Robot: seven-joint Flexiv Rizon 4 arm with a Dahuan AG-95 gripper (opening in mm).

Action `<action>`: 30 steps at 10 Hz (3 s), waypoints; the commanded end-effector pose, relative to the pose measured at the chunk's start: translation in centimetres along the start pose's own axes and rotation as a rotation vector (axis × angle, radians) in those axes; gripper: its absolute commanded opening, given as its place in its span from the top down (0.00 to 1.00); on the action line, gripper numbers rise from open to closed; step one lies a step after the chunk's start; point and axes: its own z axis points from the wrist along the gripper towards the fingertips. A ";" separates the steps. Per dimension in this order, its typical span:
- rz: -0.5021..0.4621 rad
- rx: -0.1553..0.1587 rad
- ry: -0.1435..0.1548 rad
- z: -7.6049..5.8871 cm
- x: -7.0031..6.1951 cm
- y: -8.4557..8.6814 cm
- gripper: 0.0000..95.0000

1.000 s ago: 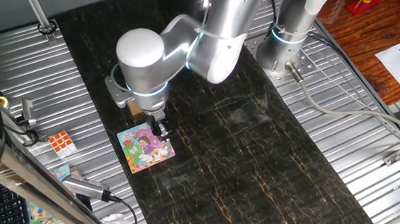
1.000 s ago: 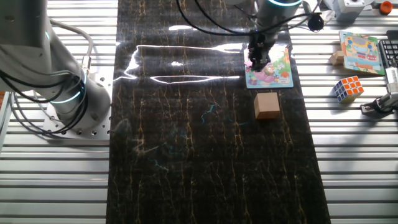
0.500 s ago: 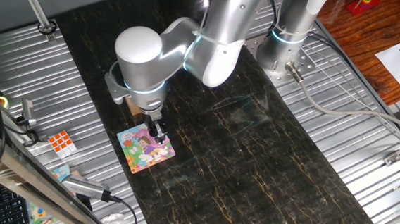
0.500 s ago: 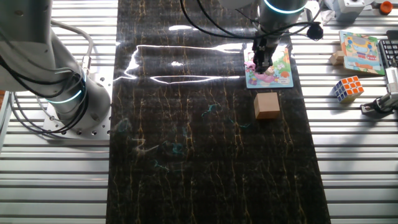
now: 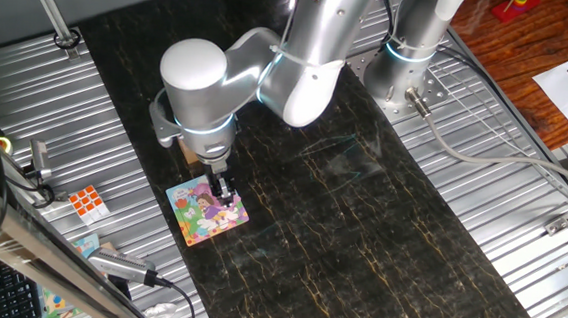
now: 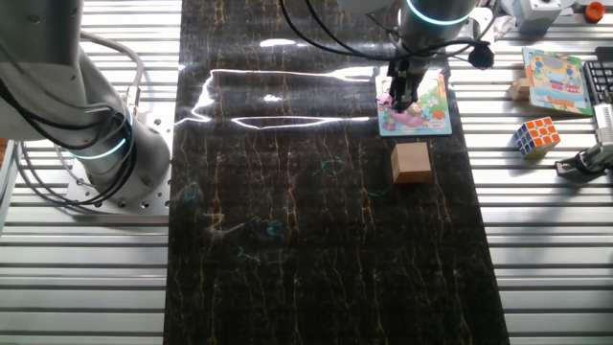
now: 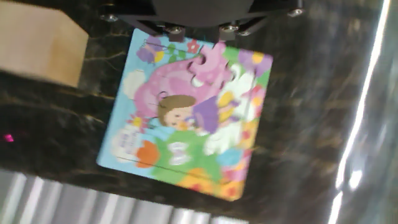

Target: Assemble one piece of a puzzle

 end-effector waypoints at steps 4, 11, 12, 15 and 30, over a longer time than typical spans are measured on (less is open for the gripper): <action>0.018 0.003 -0.003 0.6 0.4 0.2 0.60; 0.009 0.003 -0.007 0.9 0.6 0.0 0.60; 0.008 0.003 -0.008 0.9 0.6 -0.1 0.60; 0.004 0.003 -0.008 0.9 0.6 0.0 0.80; 0.141 0.019 -0.018 1.0 0.7 0.0 0.60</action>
